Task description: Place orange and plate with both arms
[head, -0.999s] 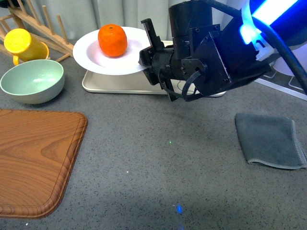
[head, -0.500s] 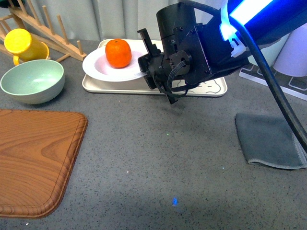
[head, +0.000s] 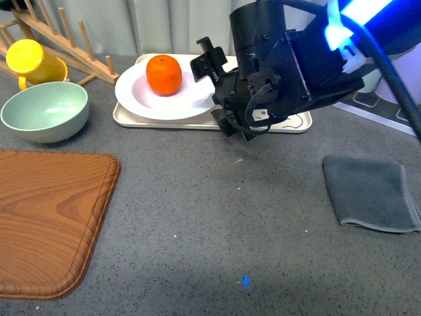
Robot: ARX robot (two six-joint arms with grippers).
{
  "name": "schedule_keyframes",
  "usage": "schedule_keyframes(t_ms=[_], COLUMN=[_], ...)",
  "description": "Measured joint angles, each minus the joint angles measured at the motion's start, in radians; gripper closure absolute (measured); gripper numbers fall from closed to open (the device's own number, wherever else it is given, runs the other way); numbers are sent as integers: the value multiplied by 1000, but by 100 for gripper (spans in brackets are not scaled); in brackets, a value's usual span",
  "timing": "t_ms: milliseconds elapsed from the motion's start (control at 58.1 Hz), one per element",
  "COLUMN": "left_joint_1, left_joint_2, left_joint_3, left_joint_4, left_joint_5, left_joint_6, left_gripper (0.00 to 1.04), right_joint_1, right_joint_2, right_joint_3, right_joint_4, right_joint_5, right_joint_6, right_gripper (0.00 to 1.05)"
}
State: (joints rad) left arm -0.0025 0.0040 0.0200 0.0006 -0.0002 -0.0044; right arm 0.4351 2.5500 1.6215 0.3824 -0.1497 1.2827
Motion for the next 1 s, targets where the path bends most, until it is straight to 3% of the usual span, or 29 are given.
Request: schedule_keyframes(t_ms=[155, 276, 500, 723, 999], left_joint_1=[0, 0, 0, 0, 0], left_joint_2=[0, 0, 0, 0, 0], left_joint_3=[0, 0, 0, 0, 0], left_joint_4=[0, 0, 0, 0, 0], left_joint_5=[0, 0, 0, 0, 0], left_joint_6=[0, 0, 0, 0, 0], left_gripper=[7, 7, 7, 7, 7], right_joint_1=[-20, -33, -58, -86, -152], right_joint_2=[-143, -285, -591, -881, -1285], right_joint_3=[-169, -327, -716, -1062, -1290], right_joint_4=[52, 126, 395, 415, 230], right_joint_5=[79, 173, 391, 365, 284], right_joint_6=[-189, -392, -997, -1328, -1395], right_gripper=[7, 10, 9, 9, 9])
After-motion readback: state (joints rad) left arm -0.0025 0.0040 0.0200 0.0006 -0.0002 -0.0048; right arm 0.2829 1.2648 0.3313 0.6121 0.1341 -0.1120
